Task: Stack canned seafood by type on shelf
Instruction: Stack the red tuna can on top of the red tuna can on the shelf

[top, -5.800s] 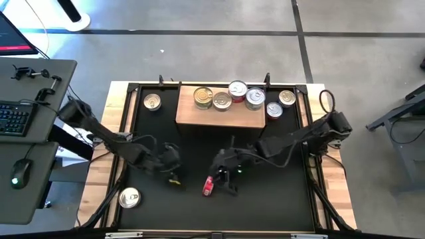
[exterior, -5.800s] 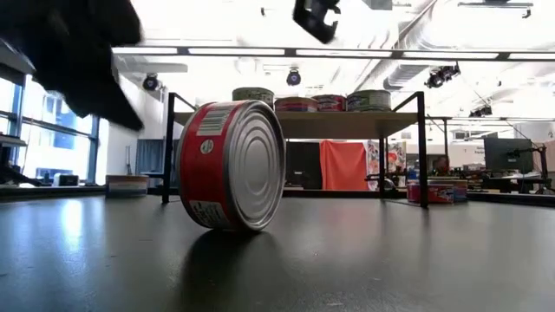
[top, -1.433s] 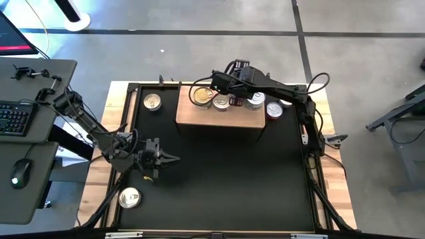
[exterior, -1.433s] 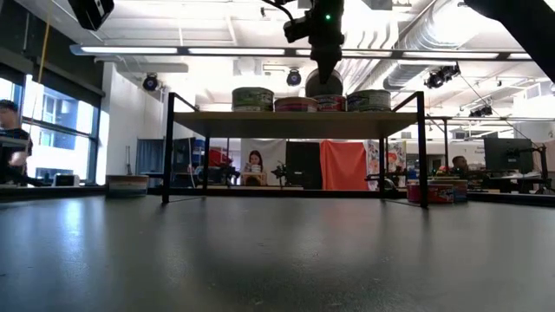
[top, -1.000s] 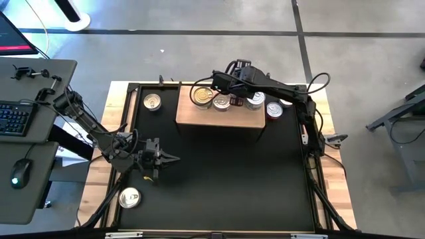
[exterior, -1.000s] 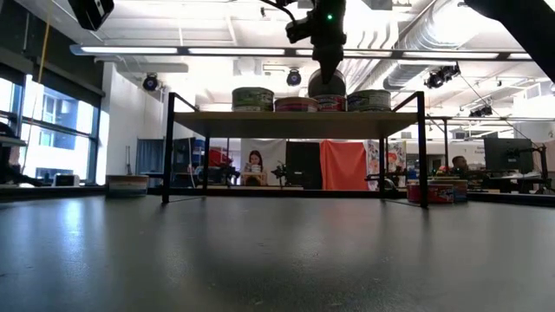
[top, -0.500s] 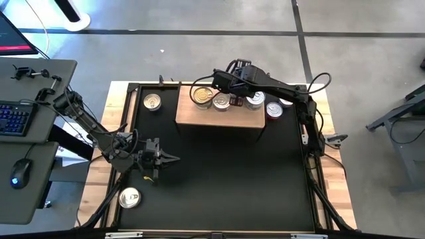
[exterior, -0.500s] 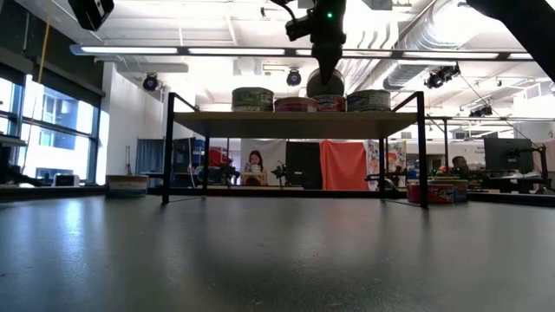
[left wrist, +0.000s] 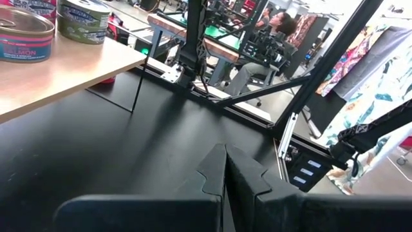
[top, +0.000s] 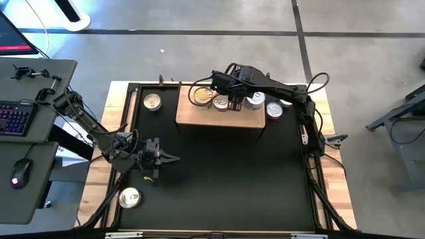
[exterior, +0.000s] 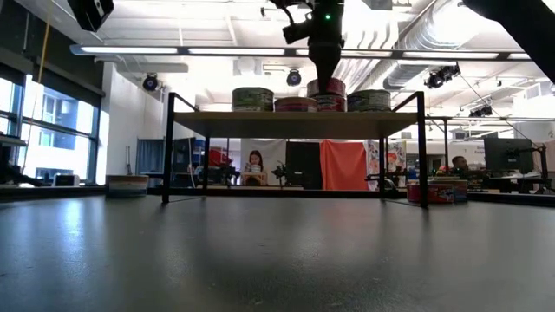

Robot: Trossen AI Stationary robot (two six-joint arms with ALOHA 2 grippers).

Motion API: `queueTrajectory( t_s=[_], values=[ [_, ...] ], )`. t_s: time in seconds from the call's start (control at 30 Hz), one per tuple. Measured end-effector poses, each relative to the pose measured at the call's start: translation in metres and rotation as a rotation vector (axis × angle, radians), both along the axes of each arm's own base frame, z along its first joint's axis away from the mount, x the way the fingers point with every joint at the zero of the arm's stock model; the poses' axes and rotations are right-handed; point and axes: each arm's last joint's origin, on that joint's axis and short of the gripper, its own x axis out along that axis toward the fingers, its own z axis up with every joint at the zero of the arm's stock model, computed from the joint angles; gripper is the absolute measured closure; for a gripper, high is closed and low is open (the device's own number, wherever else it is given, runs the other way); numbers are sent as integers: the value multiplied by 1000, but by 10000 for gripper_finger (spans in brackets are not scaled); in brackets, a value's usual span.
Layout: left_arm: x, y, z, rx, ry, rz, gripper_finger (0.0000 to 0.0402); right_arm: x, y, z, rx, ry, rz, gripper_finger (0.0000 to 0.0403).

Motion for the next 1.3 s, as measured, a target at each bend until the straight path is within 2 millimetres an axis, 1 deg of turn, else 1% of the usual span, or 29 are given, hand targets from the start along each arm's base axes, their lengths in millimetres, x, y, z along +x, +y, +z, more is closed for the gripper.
queueTrajectory(
  t_s=[0.13,0.3,0.43,0.63,0.7,0.8,1.0,1.07,1.17,1.23,1.3],
  values=[
    [0,0,0,-1,1,-5,401,-1,2,0,-2,15,1,153],
    [0,0,-1,7,11,-8,402,1,8,0,-10,22,25,151],
    [0,0,-1,8,12,-7,401,3,18,1,-11,17,46,151],
    [1,1,-1,8,12,1,401,0,40,13,-15,-66,34,151],
    [1,2,-1,9,13,5,402,0,49,17,0,-120,13,151],
    [2,4,-2,13,18,14,402,0,63,22,78,-204,-6,151],
    [5,8,-3,22,29,38,402,8,96,24,295,-369,-72,151],
    [6,10,-4,25,33,46,401,12,110,21,379,-390,-55,151],
    [7,11,-4,26,34,56,401,10,137,9,457,-301,-8,151],
    [7,12,-4,27,35,61,401,3,155,-5,482,-177,16,151],
    [8,14,-4,27,37,68,401,-1,173,-23,537,-68,38,151]
  ],
)
